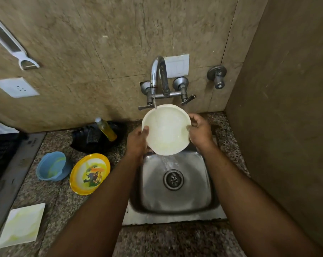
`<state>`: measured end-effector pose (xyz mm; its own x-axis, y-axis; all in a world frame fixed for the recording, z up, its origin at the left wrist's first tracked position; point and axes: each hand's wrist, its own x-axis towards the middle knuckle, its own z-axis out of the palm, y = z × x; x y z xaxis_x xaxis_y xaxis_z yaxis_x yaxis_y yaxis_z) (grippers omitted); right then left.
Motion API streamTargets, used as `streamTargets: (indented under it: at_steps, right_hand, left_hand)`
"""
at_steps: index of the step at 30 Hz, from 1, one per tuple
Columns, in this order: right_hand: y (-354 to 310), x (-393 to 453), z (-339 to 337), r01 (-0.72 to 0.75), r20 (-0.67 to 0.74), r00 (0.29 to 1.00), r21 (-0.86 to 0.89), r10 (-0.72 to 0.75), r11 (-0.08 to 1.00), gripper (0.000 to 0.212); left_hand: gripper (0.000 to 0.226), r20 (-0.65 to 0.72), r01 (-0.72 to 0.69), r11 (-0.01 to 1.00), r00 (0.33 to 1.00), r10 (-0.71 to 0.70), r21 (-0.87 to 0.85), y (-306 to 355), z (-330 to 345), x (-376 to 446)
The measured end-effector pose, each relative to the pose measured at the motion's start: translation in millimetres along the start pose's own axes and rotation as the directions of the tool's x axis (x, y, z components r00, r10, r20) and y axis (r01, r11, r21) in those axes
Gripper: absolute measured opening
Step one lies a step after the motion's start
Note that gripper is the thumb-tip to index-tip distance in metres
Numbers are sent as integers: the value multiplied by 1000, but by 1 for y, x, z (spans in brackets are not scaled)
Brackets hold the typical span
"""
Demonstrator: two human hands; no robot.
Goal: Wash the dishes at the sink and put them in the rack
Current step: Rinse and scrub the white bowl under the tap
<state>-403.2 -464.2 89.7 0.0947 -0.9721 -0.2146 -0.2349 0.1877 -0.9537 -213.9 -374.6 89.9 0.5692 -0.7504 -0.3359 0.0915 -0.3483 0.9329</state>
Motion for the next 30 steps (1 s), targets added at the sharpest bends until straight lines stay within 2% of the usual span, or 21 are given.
streamTargets:
  at_steps: [2,4,6,8,12,15,18,20,23,25,27,28,30]
  right_hand:
    - [5,-4,9,-85,30,996,5,85,996,49]
    - [15,-7,19,-186,97,977,-33,188,982,47]
    - [24,-12,28,-273,193,938,-91,286,958,41]
    - [25,-21,33,-325,253,902,-133,349,936,32]
    - [10,-34,25,-403,273,853,-198,445,894,22]
    - [-6,-27,7,-366,211,883,-246,418,897,20]
    - [-24,-17,-11,-325,151,915,-272,374,906,21]
    - [-39,-11,-20,-269,147,935,-295,321,917,19]
    - [-53,6,-23,-176,76,975,-322,211,930,12]
    - [-63,19,-20,-202,111,971,-97,212,975,13]
    - [-74,25,-16,-213,124,971,59,205,975,19]
    - [-77,25,-14,-187,109,978,75,178,980,20]
    - [-77,24,-7,-97,84,992,29,94,995,27]
  left_hand:
    - [30,-46,-122,970,990,134,208,6,-12,4]
    - [42,-77,-175,864,968,239,472,10,-25,11]
    - [48,-75,-195,726,944,322,659,21,-31,7]
    - [48,-85,-153,658,945,315,737,31,-34,1]
    - [34,-71,10,790,997,43,613,33,-35,-5]
    - [27,-36,154,892,988,-153,425,24,-29,-12]
    - [35,74,276,892,944,-322,359,6,-22,-18]
    - [40,134,275,897,932,-337,347,-2,-16,-23]
    - [30,64,198,909,969,-237,368,-10,-10,-23]
    - [33,25,65,889,996,-85,453,-13,-13,-19]
    - [44,62,-112,733,994,95,670,-10,-21,-20]
    - [44,87,-172,628,983,163,759,-11,-24,-21]
    - [31,96,-234,494,953,288,837,-10,-27,-26]
